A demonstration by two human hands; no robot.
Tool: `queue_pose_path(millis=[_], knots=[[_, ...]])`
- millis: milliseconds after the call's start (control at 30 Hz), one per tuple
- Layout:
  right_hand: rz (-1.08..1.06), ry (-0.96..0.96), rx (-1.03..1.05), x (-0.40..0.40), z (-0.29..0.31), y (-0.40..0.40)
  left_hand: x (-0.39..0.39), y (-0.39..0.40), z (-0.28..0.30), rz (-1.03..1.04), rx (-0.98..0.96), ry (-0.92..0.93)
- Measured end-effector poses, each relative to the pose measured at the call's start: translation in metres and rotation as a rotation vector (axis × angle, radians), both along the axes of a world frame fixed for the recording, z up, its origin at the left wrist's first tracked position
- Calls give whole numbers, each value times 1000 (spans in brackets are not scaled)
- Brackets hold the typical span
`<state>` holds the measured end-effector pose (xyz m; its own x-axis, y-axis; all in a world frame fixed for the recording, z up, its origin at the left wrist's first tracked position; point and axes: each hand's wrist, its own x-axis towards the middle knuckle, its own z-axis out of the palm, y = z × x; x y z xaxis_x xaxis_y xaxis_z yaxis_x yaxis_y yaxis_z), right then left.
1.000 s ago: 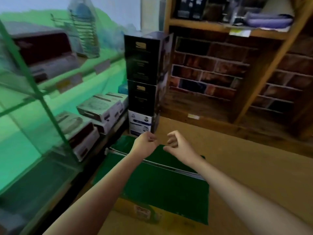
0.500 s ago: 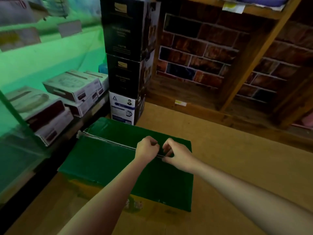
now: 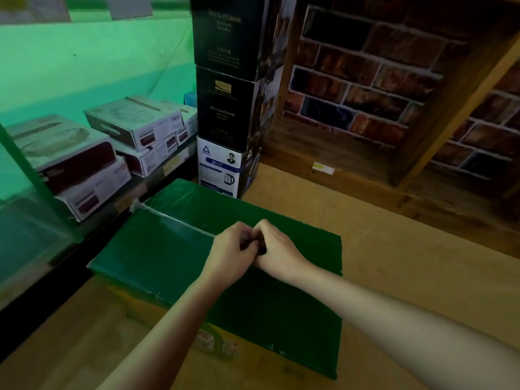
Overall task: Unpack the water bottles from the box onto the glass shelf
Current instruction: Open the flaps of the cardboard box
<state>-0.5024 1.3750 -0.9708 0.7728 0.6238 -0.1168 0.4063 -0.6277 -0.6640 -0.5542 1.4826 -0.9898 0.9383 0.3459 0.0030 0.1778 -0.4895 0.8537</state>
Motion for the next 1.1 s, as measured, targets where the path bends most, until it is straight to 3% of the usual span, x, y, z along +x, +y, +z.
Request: queue_pose_path(millis=[133,233,333,533,767,967,1100], knots=[[64,-27,-53,2,-2,5,-2,6,-4,-31,126,-6],[39,-6,-65,1,2,8,8,10,8,-51,352,105],[32,18,-40,2,20,11,7,15,32,-60,338,113],[226,80,-37,-5,62,13,-21,26,78,-53,404,118],[442,428,-95,-55,91,9,-66,28,110,-215,554,411],[642,581,-301,-96,57,12,-106,28,88,-368,209,893],[686,561,-457,-107,24,18,-115,20,49,-400,131,1029]])
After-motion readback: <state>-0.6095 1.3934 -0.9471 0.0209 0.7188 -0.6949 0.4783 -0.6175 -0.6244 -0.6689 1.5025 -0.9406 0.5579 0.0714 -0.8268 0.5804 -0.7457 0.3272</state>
